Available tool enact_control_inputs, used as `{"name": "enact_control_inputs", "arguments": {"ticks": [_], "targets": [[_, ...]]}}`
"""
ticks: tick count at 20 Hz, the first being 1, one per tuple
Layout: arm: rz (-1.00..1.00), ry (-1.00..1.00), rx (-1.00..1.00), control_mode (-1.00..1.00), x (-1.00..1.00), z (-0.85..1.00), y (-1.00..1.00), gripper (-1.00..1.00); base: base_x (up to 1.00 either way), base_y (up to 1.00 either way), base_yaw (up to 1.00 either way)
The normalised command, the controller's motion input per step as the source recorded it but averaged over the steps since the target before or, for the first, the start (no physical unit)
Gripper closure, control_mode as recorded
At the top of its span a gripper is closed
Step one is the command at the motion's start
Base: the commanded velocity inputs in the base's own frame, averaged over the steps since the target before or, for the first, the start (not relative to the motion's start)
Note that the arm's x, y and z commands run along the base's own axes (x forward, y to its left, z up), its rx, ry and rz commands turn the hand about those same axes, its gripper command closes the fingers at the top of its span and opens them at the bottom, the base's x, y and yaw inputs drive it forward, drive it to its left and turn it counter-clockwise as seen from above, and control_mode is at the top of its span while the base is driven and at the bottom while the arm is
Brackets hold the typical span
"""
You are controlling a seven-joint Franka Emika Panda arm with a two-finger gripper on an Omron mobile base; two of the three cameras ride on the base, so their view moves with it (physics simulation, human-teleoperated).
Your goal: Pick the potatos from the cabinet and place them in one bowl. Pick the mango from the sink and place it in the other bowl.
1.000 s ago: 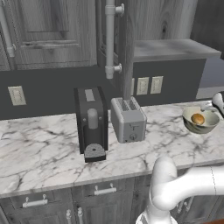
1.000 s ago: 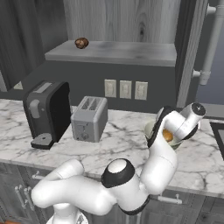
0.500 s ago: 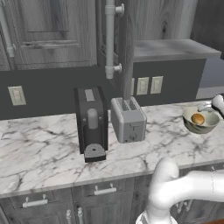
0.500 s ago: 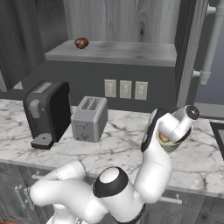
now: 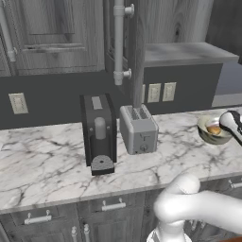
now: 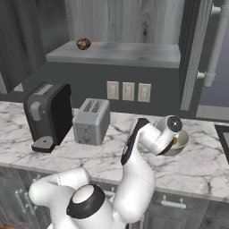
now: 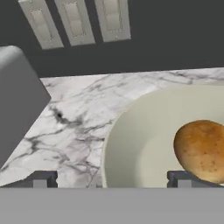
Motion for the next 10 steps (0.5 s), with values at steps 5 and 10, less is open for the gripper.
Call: {"name": "enact_control_inputs", "arguments": {"ticks": [5, 10], "targets": [[0.0, -0.05, 0.0, -1.0, -0.29, 0.22, 0.66, -1.0, 0.0, 0.0, 0.0], [0.0, 0.0, 0.0, -1.0, -0.11, 0.35, 0.55, -1.0, 0.0, 0.0, 0.0]]}}
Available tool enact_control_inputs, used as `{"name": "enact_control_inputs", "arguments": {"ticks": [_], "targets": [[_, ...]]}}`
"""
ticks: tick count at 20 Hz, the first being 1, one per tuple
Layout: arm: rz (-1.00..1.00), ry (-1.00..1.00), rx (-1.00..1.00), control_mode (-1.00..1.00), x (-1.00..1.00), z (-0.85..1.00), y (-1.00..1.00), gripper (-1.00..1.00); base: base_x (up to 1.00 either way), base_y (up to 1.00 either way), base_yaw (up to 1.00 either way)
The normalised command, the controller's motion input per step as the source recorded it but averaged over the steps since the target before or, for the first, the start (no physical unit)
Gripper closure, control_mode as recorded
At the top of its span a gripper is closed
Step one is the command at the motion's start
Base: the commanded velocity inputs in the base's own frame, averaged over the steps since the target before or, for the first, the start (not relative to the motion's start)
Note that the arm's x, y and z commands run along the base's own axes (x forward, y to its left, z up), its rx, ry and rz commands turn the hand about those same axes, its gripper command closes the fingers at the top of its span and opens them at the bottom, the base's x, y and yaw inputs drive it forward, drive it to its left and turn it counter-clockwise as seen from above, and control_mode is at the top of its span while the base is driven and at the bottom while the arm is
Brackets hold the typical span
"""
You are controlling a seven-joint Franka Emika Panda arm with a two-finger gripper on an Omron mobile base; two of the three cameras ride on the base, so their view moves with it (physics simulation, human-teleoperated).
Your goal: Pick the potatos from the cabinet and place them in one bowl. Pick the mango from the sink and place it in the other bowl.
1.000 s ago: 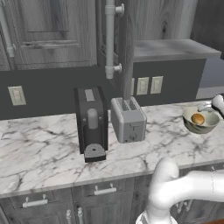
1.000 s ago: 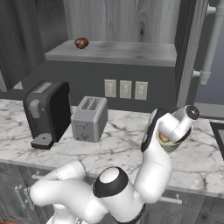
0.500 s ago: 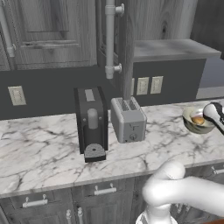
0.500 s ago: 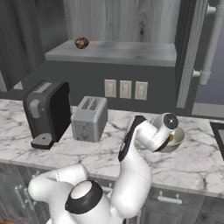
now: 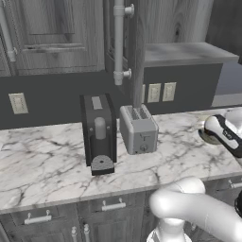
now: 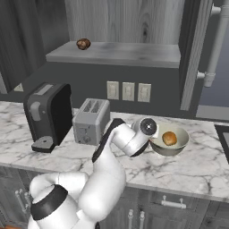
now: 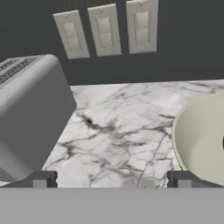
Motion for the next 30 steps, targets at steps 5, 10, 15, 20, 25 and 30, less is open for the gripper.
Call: {"name": "enact_control_inputs", "arguments": {"ticks": [5, 10, 15, 20, 25, 30], "targets": [[0.0, 0.01, 0.0, -1.0, -0.14, 0.22, 0.2, -1.0, 0.0, 0.0, 0.0], [0.01, 0.03, 0.01, -1.0, -0.5, 0.22, 0.01, -1.0, 0.0, 0.0, 0.0], [0.03, 0.08, 0.01, -1.0, -0.31, 0.15, 0.01, -1.0, 0.0, 0.0, 0.0], [0.06, 0.13, 0.0, -1.0, -0.05, 0.03, 0.2, -1.0, 0.0, 0.0, 0.0], [0.13, 0.02, 0.05, -1.0, 0.0, 0.41, 0.13, -1.0, 0.0, 0.0, 0.0], [0.14, 0.0, 0.05, -1.0, 0.0, 0.59, 0.16, -1.0, 0.0, 0.0, 0.0]]}}
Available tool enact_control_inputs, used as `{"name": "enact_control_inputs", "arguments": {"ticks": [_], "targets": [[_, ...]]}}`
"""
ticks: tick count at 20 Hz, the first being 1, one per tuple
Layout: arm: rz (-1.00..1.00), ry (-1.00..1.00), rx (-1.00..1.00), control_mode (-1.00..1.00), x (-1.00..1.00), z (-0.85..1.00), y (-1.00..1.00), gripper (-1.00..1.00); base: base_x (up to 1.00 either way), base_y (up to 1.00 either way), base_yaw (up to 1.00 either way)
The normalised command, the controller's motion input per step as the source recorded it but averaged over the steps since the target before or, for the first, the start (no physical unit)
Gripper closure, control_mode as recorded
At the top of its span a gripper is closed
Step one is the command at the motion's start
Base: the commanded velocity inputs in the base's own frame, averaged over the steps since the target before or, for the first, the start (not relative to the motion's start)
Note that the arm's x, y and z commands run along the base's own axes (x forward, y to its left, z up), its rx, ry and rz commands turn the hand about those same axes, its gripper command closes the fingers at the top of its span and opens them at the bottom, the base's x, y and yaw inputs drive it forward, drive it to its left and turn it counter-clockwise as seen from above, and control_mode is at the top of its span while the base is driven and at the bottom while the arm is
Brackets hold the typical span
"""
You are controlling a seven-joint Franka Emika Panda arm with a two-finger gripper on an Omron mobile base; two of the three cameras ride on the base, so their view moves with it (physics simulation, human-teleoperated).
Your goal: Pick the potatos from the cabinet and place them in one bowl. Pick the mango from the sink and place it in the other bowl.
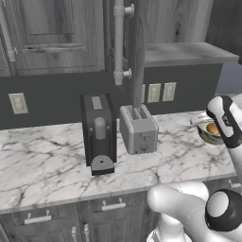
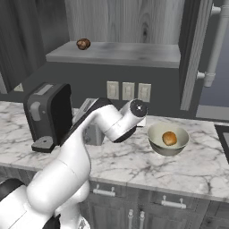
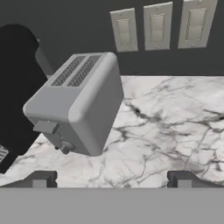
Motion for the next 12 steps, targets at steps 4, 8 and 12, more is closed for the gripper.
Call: {"name": "enact_control_inputs", "arguments": {"ticks": [4, 8, 12], "targets": [[0.1, 0.0, 0.02, -1.0, 0.0, 0.5, 0.36, -1.0, 0.0, 0.0, 0.0], [0.04, 0.0, 0.0, -1.0, -0.14, 0.42, 0.4, -1.0, 0.0, 0.0, 0.0], [0.03, 0.0, -0.03, -1.0, -0.19, 0.46, 0.33, -1.0, 0.0, 0.0, 0.0]]}}
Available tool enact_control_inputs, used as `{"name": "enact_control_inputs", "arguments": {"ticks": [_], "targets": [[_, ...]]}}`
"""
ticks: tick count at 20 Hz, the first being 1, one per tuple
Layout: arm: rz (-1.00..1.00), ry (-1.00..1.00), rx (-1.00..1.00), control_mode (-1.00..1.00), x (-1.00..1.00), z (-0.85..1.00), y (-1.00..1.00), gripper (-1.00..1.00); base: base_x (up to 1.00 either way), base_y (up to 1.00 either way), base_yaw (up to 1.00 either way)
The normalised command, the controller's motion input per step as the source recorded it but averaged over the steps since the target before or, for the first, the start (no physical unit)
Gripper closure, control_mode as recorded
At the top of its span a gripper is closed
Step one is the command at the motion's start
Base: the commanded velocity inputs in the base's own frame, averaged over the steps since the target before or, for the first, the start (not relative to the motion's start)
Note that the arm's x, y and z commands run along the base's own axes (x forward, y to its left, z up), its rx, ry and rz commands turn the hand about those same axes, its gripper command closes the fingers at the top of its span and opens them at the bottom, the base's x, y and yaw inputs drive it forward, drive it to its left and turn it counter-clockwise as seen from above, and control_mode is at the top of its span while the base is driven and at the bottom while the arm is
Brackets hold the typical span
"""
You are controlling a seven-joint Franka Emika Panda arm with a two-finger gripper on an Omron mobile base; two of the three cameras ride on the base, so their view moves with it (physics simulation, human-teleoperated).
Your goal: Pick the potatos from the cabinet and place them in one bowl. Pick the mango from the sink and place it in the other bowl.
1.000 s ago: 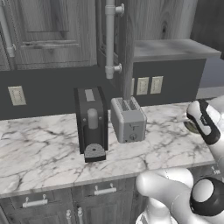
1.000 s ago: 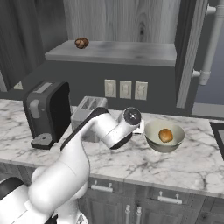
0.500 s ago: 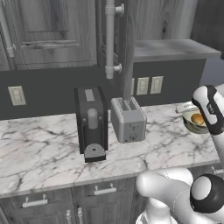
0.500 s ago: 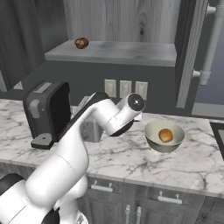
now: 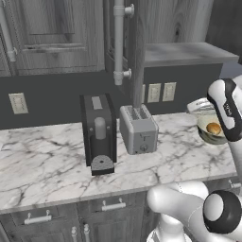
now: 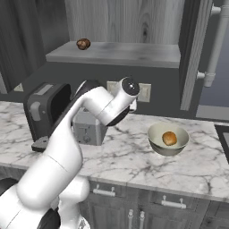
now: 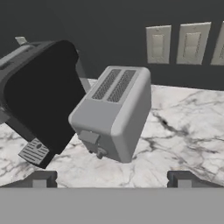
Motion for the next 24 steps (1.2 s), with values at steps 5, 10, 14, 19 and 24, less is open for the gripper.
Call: {"name": "enact_control_inputs", "arguments": {"ticks": [5, 10, 14, 19, 24], "targets": [[0.0, -0.04, -0.05, -1.0, -0.22, 0.61, 0.2, -1.0, 0.0, 0.0, 0.0], [0.0, -0.07, 0.0, -1.0, -0.07, 0.73, 0.14, -1.0, 0.0, 0.0, 0.0], [0.0, -0.02, 0.0, -1.0, 0.0, 0.65, 0.2, -1.0, 0.0, 0.0, 0.0], [0.0, 0.0, 0.0, -1.0, 0.0, 0.53, 0.21, -1.0, 0.0, 0.0, 0.0], [0.0, 0.0, 0.01, -1.0, 0.08, 0.42, 0.15, -1.0, 0.0, 0.0, 0.0]]}}
